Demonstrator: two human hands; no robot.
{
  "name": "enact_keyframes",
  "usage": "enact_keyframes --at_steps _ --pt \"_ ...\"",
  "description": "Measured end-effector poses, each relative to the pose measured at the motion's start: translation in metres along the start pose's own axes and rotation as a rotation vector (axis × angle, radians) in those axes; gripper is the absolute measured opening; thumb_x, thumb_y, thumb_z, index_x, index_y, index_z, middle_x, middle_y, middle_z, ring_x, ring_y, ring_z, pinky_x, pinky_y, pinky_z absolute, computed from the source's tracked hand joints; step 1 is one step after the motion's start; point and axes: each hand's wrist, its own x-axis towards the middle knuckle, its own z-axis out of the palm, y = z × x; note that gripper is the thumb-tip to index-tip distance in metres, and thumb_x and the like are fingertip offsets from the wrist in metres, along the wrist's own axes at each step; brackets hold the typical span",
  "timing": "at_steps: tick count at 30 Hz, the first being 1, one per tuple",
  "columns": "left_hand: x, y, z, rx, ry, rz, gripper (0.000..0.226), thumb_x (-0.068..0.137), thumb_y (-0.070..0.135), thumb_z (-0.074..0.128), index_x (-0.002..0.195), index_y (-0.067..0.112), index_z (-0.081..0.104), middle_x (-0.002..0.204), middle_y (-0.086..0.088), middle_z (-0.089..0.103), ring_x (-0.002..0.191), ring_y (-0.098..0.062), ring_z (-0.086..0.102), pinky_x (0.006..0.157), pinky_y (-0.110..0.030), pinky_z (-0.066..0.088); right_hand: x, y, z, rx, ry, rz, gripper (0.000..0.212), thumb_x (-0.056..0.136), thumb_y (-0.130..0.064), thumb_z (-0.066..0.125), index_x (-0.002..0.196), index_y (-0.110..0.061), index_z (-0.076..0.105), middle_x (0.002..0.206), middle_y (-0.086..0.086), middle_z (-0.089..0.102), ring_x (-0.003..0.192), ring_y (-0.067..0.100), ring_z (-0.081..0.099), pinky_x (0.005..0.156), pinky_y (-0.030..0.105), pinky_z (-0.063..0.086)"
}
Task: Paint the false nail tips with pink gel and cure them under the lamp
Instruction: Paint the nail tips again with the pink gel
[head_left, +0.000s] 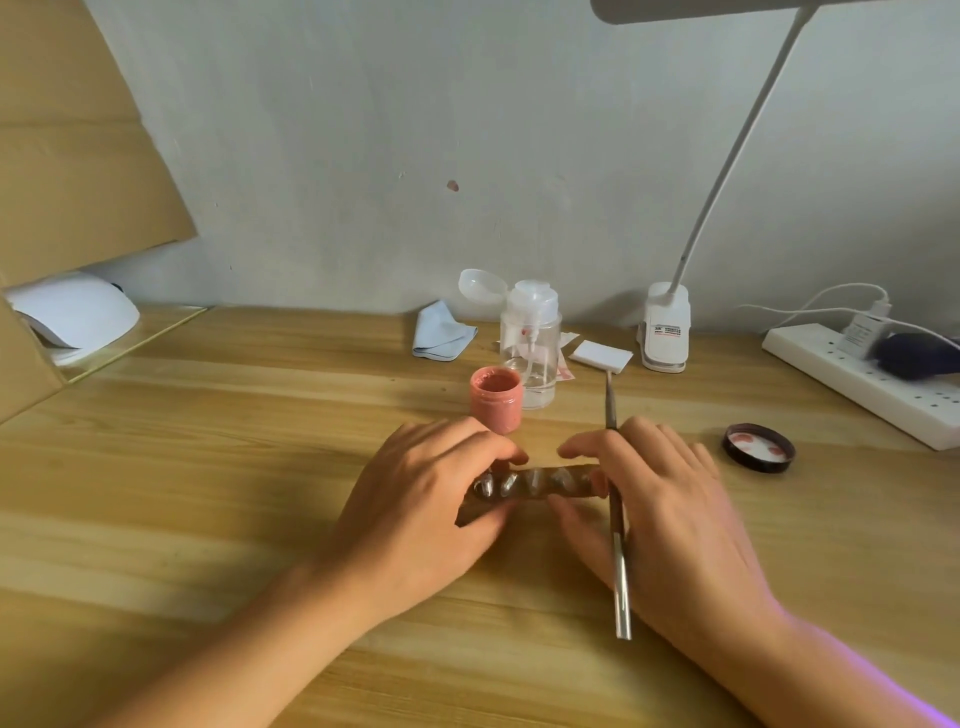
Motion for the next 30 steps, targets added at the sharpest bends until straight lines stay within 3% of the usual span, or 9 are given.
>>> enact_keyframes --at_steps 4,7,10,15,18,20,23,27,30 --pt "0.0 0.002 0.0 0.004 -0.013 0.033 0.029 0.079 0.035 0.075 0.106 0.029 0.066 0.097 0.019 0.063 0.09 -0.001 0.054 0.082 -0.022 0.038 -0.002 0.002 0.0 -0.095 0.042 -0.093 0.009 0.09 -0.03 0.064 0.094 -0.022 0.065 0.083 -0.005 0.05 0.072 0.02 0.048 0.061 0.038 0.038" --pt "0.0 -0.005 -0.007 -0.028 -0.046 -0.019 0.031 0.078 0.042 0.068 0.108 0.035 0.062 0.092 0.024 0.061 0.084 0.004 0.054 0.082 -0.015 0.036 -0.003 0.0 0.001 -0.115 0.094 -0.156 0.009 0.094 -0.029 0.062 0.093 -0.021 0.065 0.081 -0.005 0.049 0.07 0.02 0.045 0.06 0.037 0.036" --pt "0.003 -0.027 -0.022 -0.06 -0.091 -0.172 0.04 0.071 0.044 0.071 0.108 0.039 0.056 0.086 0.026 0.062 0.083 0.005 0.06 0.078 -0.01 0.04 -0.005 -0.005 0.003 -0.098 0.125 -0.212 0.012 0.095 -0.031 0.061 0.098 -0.02 0.066 0.08 -0.004 0.048 0.067 0.021 0.046 0.058 0.036 0.034" --pt "0.0 -0.068 -0.033 -0.087 -0.129 -0.491 0.042 0.071 0.031 0.078 0.104 0.038 0.053 0.092 0.021 0.066 0.093 -0.001 0.062 0.085 -0.03 0.05 -0.006 -0.006 0.004 -0.046 0.088 -0.205 0.011 0.094 -0.033 0.064 0.095 -0.023 0.067 0.081 -0.007 0.051 0.067 0.017 0.051 0.059 0.035 0.039" --pt "-0.003 -0.076 -0.03 -0.036 -0.133 -0.574 0.04 0.071 0.028 0.074 0.102 0.034 0.049 0.097 0.019 0.064 0.097 -0.01 0.062 0.081 -0.031 0.048 -0.005 -0.006 0.004 -0.008 0.079 -0.181 0.011 0.093 -0.036 0.066 0.093 -0.024 0.067 0.079 -0.009 0.049 0.066 0.012 0.049 0.059 0.034 0.041" --pt "-0.002 -0.07 -0.029 0.069 -0.074 -0.515 0.04 0.072 0.03 0.071 0.106 0.03 0.048 0.104 0.016 0.06 0.1 -0.012 0.059 0.081 -0.028 0.042 -0.005 -0.006 0.004 0.01 0.081 -0.171 0.013 0.093 -0.038 0.065 0.091 -0.025 0.067 0.077 -0.011 0.047 0.066 0.009 0.046 0.059 0.033 0.041" --pt "0.002 -0.04 -0.029 0.083 0.156 -0.234 0.033 0.072 0.029 0.062 0.103 0.022 0.055 0.1 0.011 0.059 0.093 -0.01 0.056 0.082 -0.025 0.041 -0.005 -0.006 0.004 0.036 0.088 -0.143 0.017 0.092 -0.042 0.062 0.091 -0.026 0.066 0.077 -0.013 0.048 0.064 0.007 0.044 0.059 0.032 0.042" --pt "-0.001 0.017 -0.01 -0.356 -0.095 -0.133 0.027 0.076 0.028 0.063 0.101 0.034 0.057 0.095 0.02 0.064 0.089 -0.004 0.063 0.074 -0.022 0.049 -0.005 -0.006 0.003 0.097 0.089 -0.075 0.022 0.09 -0.049 0.058 0.089 -0.028 0.063 0.079 -0.015 0.048 0.06 0.01 0.044 0.057 0.032 0.044" --pt "-0.006 0.03 0.005 -0.47 -0.148 -0.128 0.023 0.08 0.03 0.06 0.101 0.036 0.057 0.097 0.019 0.067 0.089 -0.008 0.064 0.072 -0.03 0.052 -0.006 -0.006 0.001 0.114 0.092 -0.052 0.024 0.091 -0.051 0.059 0.087 -0.028 0.061 0.077 -0.016 0.046 0.062 0.007 0.043 0.056 0.031 0.044"
